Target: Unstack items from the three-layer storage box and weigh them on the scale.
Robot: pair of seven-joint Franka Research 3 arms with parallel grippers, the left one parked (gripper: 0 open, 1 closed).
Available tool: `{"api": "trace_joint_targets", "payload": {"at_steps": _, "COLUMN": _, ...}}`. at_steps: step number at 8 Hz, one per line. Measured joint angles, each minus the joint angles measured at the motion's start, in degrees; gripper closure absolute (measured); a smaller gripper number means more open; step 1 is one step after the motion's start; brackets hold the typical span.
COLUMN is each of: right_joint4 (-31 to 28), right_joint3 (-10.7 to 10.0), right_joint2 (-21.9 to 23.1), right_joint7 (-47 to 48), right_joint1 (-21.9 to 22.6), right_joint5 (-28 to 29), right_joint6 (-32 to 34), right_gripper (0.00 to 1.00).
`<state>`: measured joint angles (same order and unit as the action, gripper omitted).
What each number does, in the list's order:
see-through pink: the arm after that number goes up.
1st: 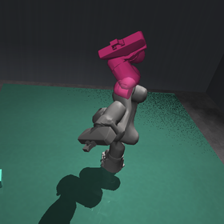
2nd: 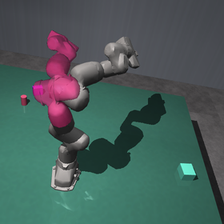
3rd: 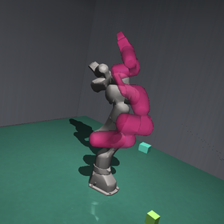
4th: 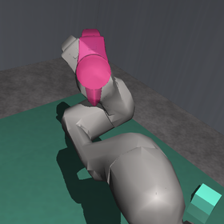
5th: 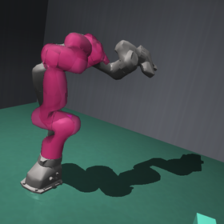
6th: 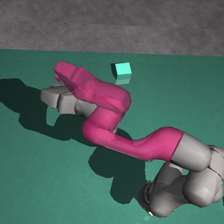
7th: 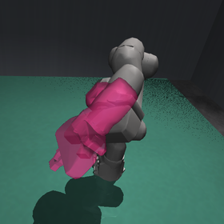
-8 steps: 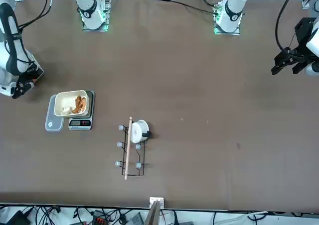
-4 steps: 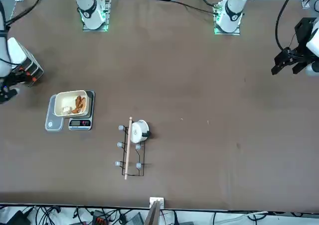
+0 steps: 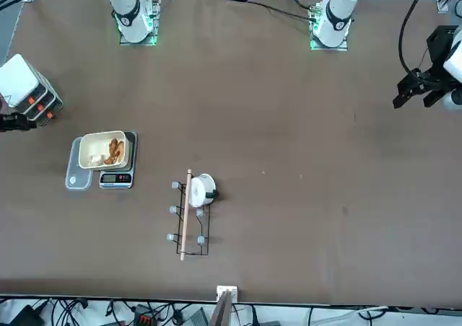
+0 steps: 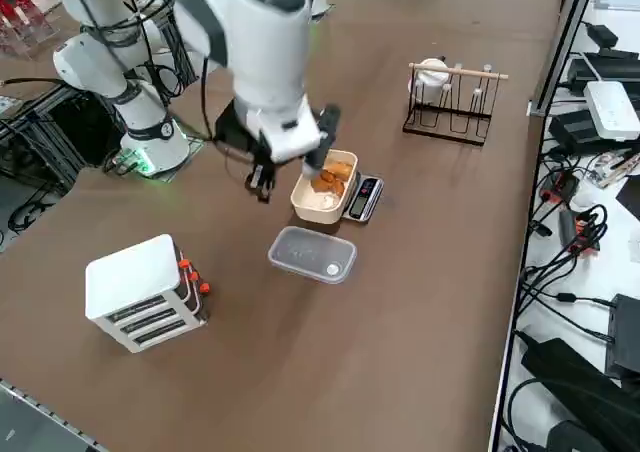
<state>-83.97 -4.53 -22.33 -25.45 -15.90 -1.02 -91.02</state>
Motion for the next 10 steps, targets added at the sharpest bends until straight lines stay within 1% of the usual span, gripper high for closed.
{"api": "trace_joint_targets", "payload": {"at_steps": 1, "right_joint4": 1.6, "right_joint3": 0.0, "right_joint2": 0.4, "right_joint7": 3.6, "right_joint1": 2.0, "right_joint5": 0.0, "right_joint6": 0.7, "right_gripper": 0.46}}
{"api": "trace_joint_targets", "payload": {"at_steps": 2, "right_joint4": 2.9, "right_joint3": 0.1, "right_joint2": 0.7, "right_joint7": 5.6, "right_joint1": 3.6, "right_joint5": 0.1, "right_joint6": 1.1, "right_gripper": 0.25}}
{"api": "trace_joint_targets", "payload": {"at_steps": 3, "right_joint4": 4.7, "right_joint3": 0.1, "right_joint2": 1.1, "right_joint7": 8.5, "right_joint1": 5.3, "right_joint5": 0.2, "right_joint6": 1.2, "right_gripper": 0.07}}
{"api": "trace_joint_targets", "payload": {"at_steps": 4, "right_joint4": 5.8, "right_joint3": 0.2, "right_joint2": 2.3, "right_joint7": 13.0, "right_joint1": 7.6, "right_joint5": 0.4, "right_joint6": 1.5, "right_gripper": 0.0}}
{"api": "trace_joint_targets", "payload": {"at_steps": 6, "right_joint4": 4.4, "right_joint3": 0.5, "right_joint2": 7.0, "right_joint7": 22.9, "right_joint1": 13.6, "right_joint5": 0.5, "right_joint6": 2.5, "right_gripper": 0.0}}
{"api": "trace_joint_targets", "payload": {"at_steps": 7, "right_joint4": 1.7, "right_joint3": 0.7, "right_joint2": 10.3, "right_joint7": 28.3, "right_joint1": 16.2, "right_joint5": 0.5, "right_joint6": 2.5, "right_gripper": 0.0}}
{"api": "trace_joint_targets", "payload": {"at_steps": 8, "right_joint4": -2.8, "right_joint3": 1.4, "right_joint2": 14.0, "right_joint7": 31.6, "right_joint1": 17.7, "right_joint5": 0.5, "right_joint6": 0.1, "right_gripper": 0.0}}
{"api": "trace_joint_targets", "payload": {"at_steps": 9, "right_joint4": -8.3, "right_joint3": 2.6, "right_joint2": 17.9, "right_joint7": 32.7, "right_joint1": 18.0, "right_joint5": 0.6, "right_joint6": -4.4, "right_gripper": 0.0}}
{"api": "trace_joint_targets", "payload": {"at_steps": 10, "right_joint4": -13.1, "right_joint3": 3.0, "right_joint2": 21.5, "right_joint7": 32.5, "right_joint1": 18.0, "right_joint5": 0.5, "right_joint6": -7.2, "right_gripper": 0.0}}
